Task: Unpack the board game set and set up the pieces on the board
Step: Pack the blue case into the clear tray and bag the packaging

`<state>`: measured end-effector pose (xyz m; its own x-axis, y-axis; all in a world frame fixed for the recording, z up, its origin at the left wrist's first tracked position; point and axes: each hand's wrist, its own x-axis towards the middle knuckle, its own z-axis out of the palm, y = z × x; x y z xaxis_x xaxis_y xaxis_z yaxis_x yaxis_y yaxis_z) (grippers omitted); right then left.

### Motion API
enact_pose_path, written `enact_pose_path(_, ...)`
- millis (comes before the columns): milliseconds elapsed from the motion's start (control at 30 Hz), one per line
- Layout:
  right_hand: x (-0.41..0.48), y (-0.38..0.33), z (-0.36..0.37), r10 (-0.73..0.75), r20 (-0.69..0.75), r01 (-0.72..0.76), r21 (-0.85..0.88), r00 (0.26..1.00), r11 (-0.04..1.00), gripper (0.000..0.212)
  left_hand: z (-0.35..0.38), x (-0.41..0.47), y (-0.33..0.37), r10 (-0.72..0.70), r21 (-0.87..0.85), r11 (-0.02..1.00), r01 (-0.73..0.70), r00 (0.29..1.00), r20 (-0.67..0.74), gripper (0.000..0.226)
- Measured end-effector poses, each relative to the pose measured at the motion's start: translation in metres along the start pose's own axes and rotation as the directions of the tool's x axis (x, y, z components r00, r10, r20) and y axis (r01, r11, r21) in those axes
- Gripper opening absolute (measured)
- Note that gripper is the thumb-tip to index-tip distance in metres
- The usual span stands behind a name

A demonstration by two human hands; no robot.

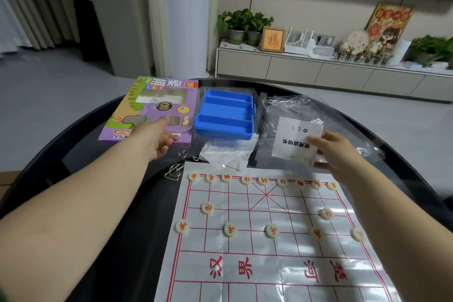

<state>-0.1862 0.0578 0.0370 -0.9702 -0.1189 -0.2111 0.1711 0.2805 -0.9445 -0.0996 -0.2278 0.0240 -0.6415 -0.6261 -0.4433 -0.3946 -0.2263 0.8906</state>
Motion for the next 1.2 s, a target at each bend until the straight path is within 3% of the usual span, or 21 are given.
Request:
enact_pose_path(67, -0.002, 0.001, -0.003, 0.045, 0.036, -0.046, 0.008, 0.998, 0.999, 0.013, 0.003, 0.003, 0.003, -0.015, 0.008, 1.000, 0.015, 0.999, -0.034, 0.035)
enact_pose_path(167, -0.004, 0.002, -0.006, 0.071, 0.063, -0.075, 0.056, 0.995, 0.996, 0.005, 0.005, 0.009, 0.007, -0.018, 0.010, 1.000, 0.018, 0.998, -0.055, 0.032)
enact_pose_path(333, -0.001, 0.007, -0.011, 0.007, 0.013, -0.008, 0.012, 1.000, 1.000, 0.016, 0.009, 0.017, 0.009, -0.034, -0.010, 0.999, 0.034, 0.999, -0.033, 0.032)
enact_pose_path(467, -0.001, 0.008, -0.015, -0.024, -0.028, 0.023, -0.025, 0.999, 0.999, 0.018, 0.012, 0.008, 0.018, 0.033, -0.211, 0.977, -0.041, 0.999, -0.042, 0.014)
enact_pose_path(567, -0.004, 0.007, -0.017, -0.043, -0.045, 0.043, 0.001, 0.998, 0.999, 0.016, 0.013, -0.005, 0.026, 0.082, -0.321, 0.944, -0.077, 0.997, 0.004, 0.035)
enact_pose_path(667, -0.010, 0.005, -0.018, -0.056, -0.057, 0.058, 0.032, 0.997, 0.998, 0.016, 0.007, -0.017, 0.028, 0.143, -0.387, 0.912, -0.136, 0.990, -0.011, 0.025)
enact_pose_path(900, -0.048, -0.014, -0.018, -0.086, -0.070, 0.098, 0.187, 0.994, 0.977, 0.015, -0.030, -0.056, 0.024, 0.283, -0.458, 0.846, -0.271, 0.958, -0.044, 0.014)
enact_pose_path(967, -0.061, -0.024, -0.014, -0.116, -0.066, 0.128, 0.218, 0.991, 0.967, 0.017, -0.045, -0.072, 0.022, 0.304, -0.485, 0.824, -0.293, 0.951, -0.059, 0.021)
enact_pose_path(1200, -0.120, -0.054, 0.014, -0.159, -0.005, 0.157, 0.153, 0.987, 0.976, 0.018, -0.121, -0.135, -0.016, 0.304, -0.587, 0.745, -0.315, 0.945, -0.121, 0.029)
